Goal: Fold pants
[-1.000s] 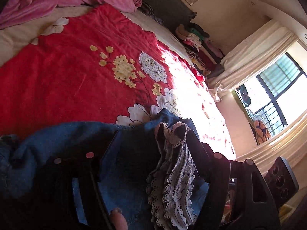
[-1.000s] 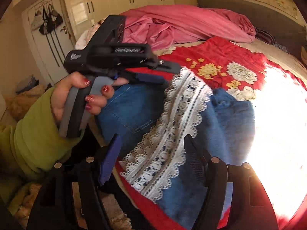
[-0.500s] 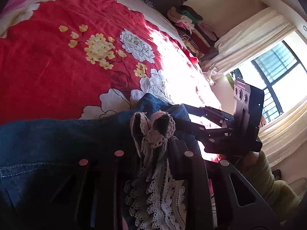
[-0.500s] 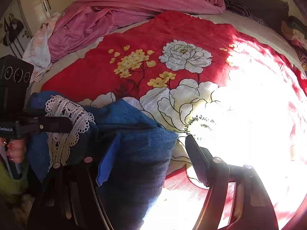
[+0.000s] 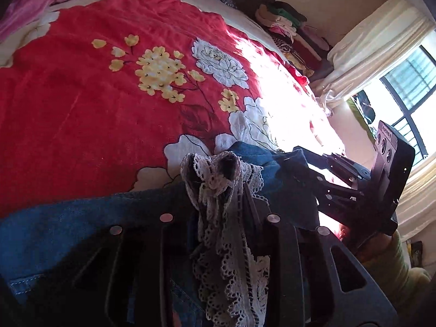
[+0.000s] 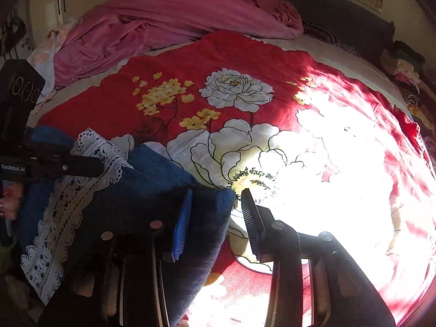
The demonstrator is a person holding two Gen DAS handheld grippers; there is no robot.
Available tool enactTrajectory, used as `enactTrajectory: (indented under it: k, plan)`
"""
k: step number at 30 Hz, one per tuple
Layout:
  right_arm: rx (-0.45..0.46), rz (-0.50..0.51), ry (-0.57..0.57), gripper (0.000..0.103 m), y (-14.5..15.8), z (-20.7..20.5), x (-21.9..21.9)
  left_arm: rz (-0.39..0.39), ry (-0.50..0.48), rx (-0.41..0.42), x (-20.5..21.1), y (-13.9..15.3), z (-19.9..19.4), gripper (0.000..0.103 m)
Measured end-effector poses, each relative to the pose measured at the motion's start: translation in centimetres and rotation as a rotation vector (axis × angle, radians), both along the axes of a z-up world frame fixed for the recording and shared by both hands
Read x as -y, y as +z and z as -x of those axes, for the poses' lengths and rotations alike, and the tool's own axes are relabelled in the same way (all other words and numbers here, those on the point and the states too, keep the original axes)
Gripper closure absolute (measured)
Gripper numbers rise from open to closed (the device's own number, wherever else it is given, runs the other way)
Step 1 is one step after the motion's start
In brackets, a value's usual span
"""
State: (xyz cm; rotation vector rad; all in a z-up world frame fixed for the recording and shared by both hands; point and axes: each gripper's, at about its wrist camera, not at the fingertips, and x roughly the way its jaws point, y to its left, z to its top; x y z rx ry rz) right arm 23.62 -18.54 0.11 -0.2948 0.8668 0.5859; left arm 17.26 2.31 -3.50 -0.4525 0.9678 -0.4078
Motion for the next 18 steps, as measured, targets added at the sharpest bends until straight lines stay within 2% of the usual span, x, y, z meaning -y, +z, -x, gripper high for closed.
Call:
enactTrajectory:
  k: [2,4,7,10,12,15,18]
  plan:
    - [0.017,-0.052,-0.027,0.047,1.2,0.8,1.3,-0.015,0.024,0.021,-0.6,1.0,1.0,0.066]
    - [0.046,-0.102,-0.046,0.039,2.6,2.4,2.6,-0.026,0.052,0.042,-1.5,2.1,2.3,0.059]
    - [0.056,-0.134,-0.040,0.037,3.6,5.1,3.9,-0.075,0.088,0.054,-2.1,3.2,4.5,0.058]
    - [0.033,-0.131,-0.007,0.037,3.4,8.1,4.2,-0.074,0.088,0.051,-2.2,3.7,7.3,0.058]
    - [0.008,-0.126,0.024,0.037,3.0,10.0,4.2,-0.086,0.085,0.032,-1.8,3.4,9.4,0.058]
    - [-0.004,-0.092,0.048,0.028,2.4,12.0,3.7,-0.071,0.061,0.002,-0.7,2.4,12.3,0.058]
    - [-0.004,-0.060,0.064,0.027,1.7,13.5,3.2,-0.074,0.048,-0.039,0.6,1.3,14.1,0.058]
